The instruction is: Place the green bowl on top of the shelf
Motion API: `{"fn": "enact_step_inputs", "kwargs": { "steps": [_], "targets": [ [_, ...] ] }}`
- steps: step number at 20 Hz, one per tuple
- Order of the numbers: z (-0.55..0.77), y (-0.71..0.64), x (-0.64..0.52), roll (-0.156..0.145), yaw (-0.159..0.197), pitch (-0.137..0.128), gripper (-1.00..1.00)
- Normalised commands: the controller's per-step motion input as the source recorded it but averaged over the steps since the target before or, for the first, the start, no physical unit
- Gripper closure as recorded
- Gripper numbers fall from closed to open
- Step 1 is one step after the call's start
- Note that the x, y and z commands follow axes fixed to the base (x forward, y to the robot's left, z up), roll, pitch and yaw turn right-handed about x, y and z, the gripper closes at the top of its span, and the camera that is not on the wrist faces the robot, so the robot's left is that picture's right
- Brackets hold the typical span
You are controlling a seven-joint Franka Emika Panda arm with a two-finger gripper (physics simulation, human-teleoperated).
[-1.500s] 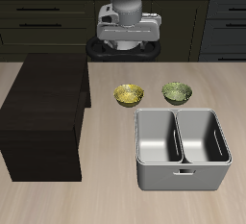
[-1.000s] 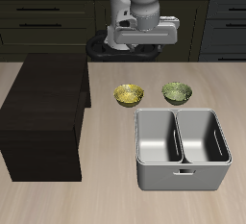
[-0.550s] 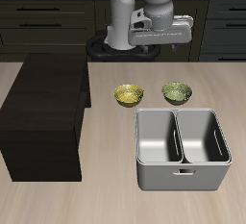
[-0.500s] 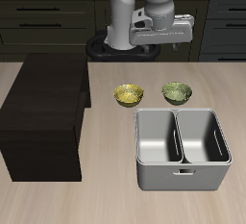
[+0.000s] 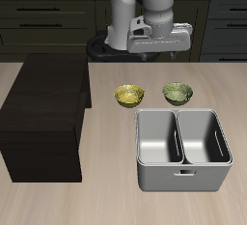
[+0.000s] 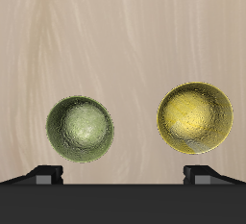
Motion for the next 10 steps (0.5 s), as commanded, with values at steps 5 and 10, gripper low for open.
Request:
{"fn": "enact_step_inputs", "kwargs": {
  "steps": [5,10],
  "targets": [
    [-0.33,-0.05,0.14,-0.029,-0.001,0.038,-1.0],
    [-0.38,0.14,-0.07,0.036,-0.013,0.062,-1.0]
  ]
}}
